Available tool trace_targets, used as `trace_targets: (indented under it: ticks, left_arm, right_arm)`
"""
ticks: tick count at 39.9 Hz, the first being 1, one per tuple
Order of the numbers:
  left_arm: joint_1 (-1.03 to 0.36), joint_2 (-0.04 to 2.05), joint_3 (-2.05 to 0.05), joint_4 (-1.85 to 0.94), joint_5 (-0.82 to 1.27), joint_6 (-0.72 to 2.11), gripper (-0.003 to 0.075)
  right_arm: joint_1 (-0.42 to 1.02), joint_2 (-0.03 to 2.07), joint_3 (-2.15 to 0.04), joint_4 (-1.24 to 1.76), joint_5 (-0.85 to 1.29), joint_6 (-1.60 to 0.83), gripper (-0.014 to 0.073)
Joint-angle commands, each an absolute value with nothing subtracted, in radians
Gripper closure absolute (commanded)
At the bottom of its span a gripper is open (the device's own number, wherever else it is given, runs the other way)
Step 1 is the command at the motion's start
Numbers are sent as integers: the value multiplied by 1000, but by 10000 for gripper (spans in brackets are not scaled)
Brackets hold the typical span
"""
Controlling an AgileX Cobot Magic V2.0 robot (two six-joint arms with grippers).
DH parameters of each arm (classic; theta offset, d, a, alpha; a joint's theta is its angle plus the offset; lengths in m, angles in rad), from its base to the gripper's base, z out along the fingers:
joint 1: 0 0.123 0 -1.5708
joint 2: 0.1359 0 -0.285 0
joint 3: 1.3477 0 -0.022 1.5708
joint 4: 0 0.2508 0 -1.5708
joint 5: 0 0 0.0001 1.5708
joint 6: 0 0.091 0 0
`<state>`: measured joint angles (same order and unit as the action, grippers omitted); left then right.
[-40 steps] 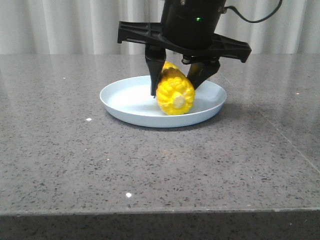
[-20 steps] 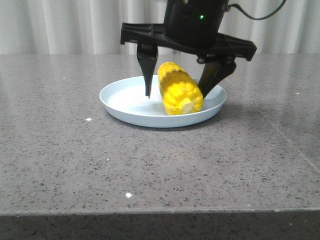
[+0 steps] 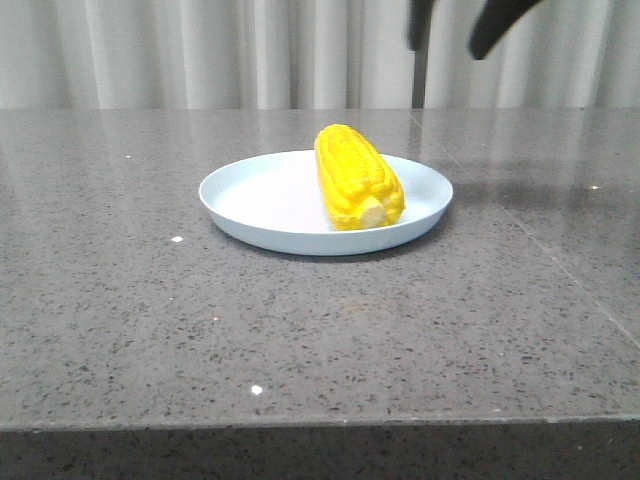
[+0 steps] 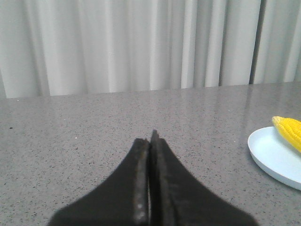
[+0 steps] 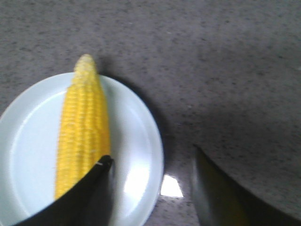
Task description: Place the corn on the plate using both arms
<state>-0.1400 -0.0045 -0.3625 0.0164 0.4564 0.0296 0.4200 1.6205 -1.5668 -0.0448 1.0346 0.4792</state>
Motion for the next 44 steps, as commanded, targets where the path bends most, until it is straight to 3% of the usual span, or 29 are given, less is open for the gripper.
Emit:
trace_targets:
  ticks: [1,6,9,16,27,44]
  left_arm:
    - [-139,-23,-387,14,380,26,741]
    - [-139,-23,-387,14,380,26,741]
    - [-139,-23,-387,14,380,26,741]
    - [-139,-23,-387,14,380,26,741]
    - [-139,-23,-387,14,380,26,741]
    - [-139,-23,-387,14,380,26,741]
  right_arm:
    - [353,1559,-1596,-41,1048,416,235]
    - [284,1523,-1553,-17,1052,328,242]
    - [245,1494,-1514,-11,1047,299,310]
    - [152,1402,-1396,-11,1007,284,663]
    - [92,1198,-1167,-24,944,243,656]
    - [92,646,-653,-111,520,187,657]
